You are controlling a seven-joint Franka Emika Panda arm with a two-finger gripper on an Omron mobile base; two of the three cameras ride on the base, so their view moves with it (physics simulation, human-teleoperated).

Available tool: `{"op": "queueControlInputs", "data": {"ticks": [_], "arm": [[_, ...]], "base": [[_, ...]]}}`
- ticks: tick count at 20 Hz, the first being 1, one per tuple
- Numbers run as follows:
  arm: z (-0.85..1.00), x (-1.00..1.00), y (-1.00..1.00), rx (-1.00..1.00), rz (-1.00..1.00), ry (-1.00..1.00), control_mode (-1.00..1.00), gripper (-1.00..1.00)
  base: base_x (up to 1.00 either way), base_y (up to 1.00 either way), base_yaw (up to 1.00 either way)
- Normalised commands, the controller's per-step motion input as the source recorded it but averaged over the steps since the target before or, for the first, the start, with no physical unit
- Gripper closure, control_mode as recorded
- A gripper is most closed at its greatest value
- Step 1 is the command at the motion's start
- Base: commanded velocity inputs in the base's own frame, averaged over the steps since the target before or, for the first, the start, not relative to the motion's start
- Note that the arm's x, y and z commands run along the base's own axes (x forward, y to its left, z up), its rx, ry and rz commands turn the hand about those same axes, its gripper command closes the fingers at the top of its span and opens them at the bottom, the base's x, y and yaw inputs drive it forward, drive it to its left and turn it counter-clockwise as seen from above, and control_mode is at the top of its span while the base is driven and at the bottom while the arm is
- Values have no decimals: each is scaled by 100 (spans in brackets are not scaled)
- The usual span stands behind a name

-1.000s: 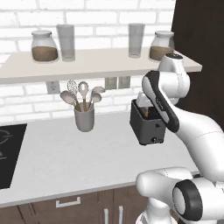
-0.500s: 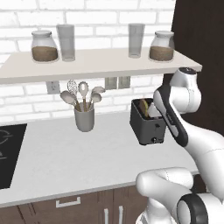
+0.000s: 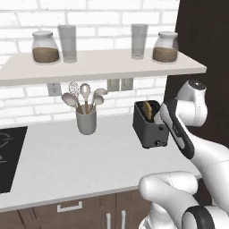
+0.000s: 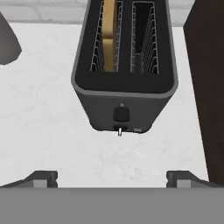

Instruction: Start the toaster. Once the lever pops up, take the bread to the plate on the dining counter.

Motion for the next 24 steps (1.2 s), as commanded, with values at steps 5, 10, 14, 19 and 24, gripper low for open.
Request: {"op": "queueControlInputs", "data": {"ticks": [5,10,14,19,24], "arm": [[-5,34,0,0,0,0,-100,-100],[-17,50,0,0,0,0,-100,100],[-29,29,-1,0,0,0,-100,100],[-44,2,-1,0,-1,-2,-100,100],[-32,0,-6,0,0,-1,-100,100]], "base": [[0,0,0],[0,0,0],[0,0,0],[0,0,0],[0,0,0]]}}
